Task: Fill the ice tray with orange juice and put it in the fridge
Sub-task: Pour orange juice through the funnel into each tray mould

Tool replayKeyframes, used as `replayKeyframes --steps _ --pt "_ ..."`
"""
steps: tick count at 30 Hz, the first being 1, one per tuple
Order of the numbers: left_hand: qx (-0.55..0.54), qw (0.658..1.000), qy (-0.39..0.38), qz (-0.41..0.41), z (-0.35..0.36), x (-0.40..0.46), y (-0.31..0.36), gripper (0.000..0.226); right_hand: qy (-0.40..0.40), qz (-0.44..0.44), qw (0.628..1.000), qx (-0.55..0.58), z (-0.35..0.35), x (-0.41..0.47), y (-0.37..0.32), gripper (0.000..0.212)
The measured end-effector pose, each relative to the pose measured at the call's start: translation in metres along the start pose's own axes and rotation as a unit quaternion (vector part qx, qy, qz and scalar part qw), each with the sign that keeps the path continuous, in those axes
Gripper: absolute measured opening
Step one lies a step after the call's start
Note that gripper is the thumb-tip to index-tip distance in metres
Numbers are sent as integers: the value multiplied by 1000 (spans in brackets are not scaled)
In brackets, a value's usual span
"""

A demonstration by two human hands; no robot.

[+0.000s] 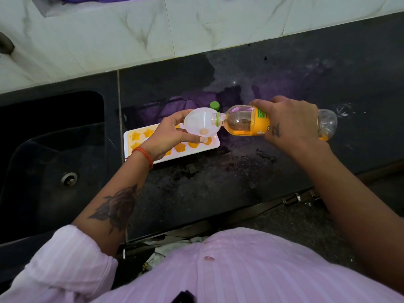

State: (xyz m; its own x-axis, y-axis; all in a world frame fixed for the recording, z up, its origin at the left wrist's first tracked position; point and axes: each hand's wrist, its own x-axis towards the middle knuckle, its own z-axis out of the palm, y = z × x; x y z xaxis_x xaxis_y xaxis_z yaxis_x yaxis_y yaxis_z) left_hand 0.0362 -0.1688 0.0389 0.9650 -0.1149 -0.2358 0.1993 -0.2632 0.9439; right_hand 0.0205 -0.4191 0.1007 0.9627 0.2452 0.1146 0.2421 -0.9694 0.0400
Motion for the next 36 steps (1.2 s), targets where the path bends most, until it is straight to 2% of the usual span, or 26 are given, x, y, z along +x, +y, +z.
replayKeyframes --steps 22,29,36 --pt "5 1000 3 -7 -2 1 0 70 -11 19 999 34 6 5 -1 65" --pt "-5 1000 -3 8 -2 0 7 68 -42 33 991 122 3 13 -2 81" --pt "1 1000 15 10 -6 4 13 69 -47 37 967 248 0 34 4 83"
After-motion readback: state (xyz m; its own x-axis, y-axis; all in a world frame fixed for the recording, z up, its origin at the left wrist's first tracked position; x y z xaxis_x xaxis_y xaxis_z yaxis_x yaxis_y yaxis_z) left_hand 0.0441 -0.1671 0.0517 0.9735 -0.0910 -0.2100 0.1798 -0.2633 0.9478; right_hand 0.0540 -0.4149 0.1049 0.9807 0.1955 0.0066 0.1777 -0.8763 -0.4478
